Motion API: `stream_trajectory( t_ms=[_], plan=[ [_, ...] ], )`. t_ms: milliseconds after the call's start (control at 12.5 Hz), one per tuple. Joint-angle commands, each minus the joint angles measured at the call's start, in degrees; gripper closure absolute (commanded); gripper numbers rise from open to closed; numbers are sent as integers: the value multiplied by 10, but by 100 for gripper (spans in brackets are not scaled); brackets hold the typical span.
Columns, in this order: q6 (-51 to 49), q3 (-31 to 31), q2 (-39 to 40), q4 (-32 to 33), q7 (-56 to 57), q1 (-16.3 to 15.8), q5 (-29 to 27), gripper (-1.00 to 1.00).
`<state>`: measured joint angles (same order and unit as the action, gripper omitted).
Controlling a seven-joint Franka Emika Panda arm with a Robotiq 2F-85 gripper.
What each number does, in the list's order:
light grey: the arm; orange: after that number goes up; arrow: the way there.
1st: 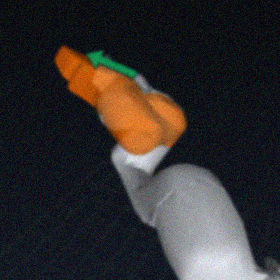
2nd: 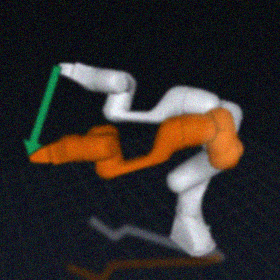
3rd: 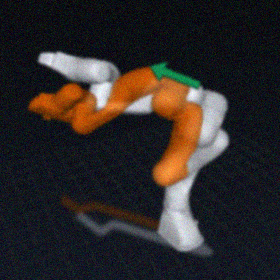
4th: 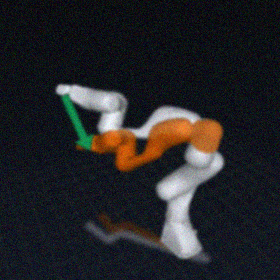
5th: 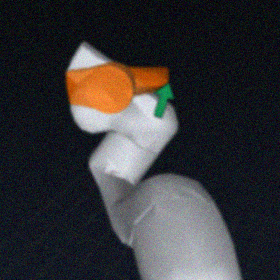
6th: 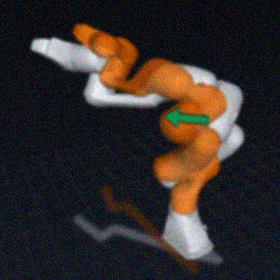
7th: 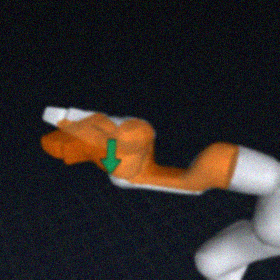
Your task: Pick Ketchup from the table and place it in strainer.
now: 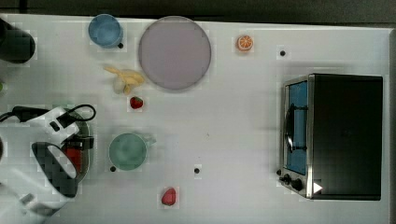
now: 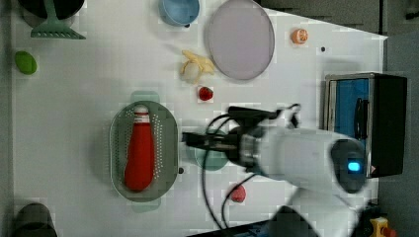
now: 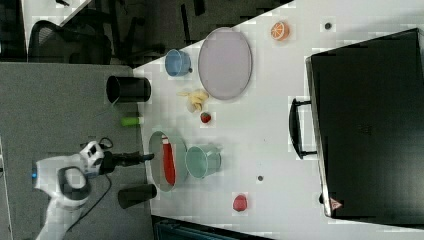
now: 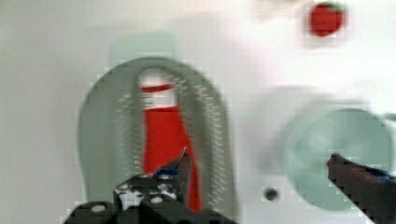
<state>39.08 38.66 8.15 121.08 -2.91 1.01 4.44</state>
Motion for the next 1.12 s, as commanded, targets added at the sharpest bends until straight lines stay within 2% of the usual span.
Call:
stream_trajectory(
  t_ms=[80, 240, 480, 800, 1120],
  plan=[
    [-109, -23, -61, -46, -31, 56, -35, -100],
    [-161, -64, -100, -64, -29, 81, -60, -100],
    [-185, -152, -146, -73, -16, 102, -63, -100],
    [-198, -262, -180, -74, -16, 105, -63, -100],
    [-241, -312, -184, -92, -16, 105, -63, -100]
  ],
)
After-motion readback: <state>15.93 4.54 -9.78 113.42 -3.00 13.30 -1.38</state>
